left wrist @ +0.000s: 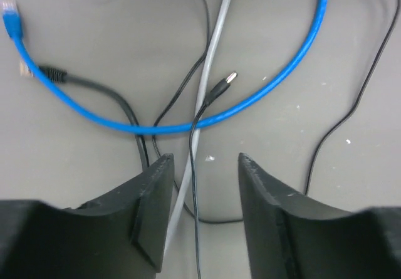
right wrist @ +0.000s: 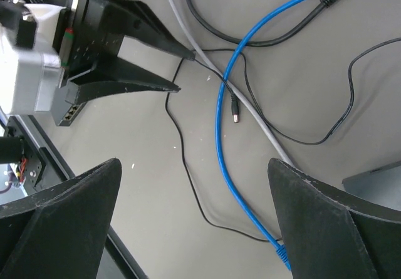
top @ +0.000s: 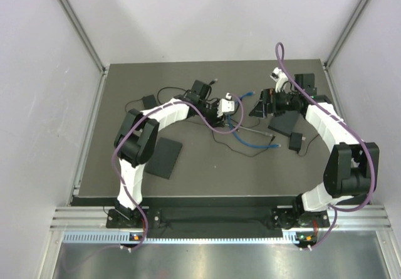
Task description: Insert the plug into the switch port
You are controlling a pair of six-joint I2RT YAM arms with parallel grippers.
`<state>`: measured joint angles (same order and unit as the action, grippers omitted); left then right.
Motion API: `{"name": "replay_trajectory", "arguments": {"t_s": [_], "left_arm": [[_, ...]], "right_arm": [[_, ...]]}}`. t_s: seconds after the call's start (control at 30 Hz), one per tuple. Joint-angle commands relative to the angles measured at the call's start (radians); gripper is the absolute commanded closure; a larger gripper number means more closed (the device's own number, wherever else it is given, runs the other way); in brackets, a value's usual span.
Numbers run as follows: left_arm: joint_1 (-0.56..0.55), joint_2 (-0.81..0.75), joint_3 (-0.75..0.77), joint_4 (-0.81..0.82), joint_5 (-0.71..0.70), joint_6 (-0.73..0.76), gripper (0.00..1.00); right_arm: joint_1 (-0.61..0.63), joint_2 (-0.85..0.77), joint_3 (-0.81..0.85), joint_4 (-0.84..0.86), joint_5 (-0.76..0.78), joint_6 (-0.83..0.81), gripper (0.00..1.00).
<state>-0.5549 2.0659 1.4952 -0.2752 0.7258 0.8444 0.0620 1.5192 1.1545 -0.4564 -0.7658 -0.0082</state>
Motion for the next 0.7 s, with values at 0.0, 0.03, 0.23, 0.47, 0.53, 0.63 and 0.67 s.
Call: {"name": "replay_trajectory", "arguments": {"t_s": [0.0,0.03,0.23,0.47,0.53,0.63,0.67], "left_arm": [[0.004,0.005,0.069,0.038,0.098,0.065,0.54],[0.004,0.038,0.094,-0.004,0.103,0.076,0.61],[0.003,0.112,0.171,-0.027,0.086,0.093,0.66],[0.003,0.132,0.172,-0.062,0.084,0.114,0.66],[0.003,0.134,0.166,-0.064,0.077,0.116,0.66],[0.001,0.146,0.168,-0.074,0.073,0.117,0.65],[0.003,0.149,0.169,-0.076,0.070,0.117,0.65]], "right_arm": [[-0.019,-0.022,0.024,0.004,-0.029,-0.026,0.00],[-0.021,-0.022,0.021,0.002,-0.029,-0.027,0.00],[-0.036,-0.028,0.017,-0.021,-0.047,-0.038,0.00],[-0.050,-0.014,0.013,-0.028,-0.063,-0.047,0.00],[-0.050,-0.011,0.013,-0.028,-0.069,-0.047,0.01],[-0.051,-0.005,0.014,-0.027,-0.072,-0.047,0.00],[-0.053,-0.002,0.013,-0.027,-0.072,-0.047,0.00]]}}
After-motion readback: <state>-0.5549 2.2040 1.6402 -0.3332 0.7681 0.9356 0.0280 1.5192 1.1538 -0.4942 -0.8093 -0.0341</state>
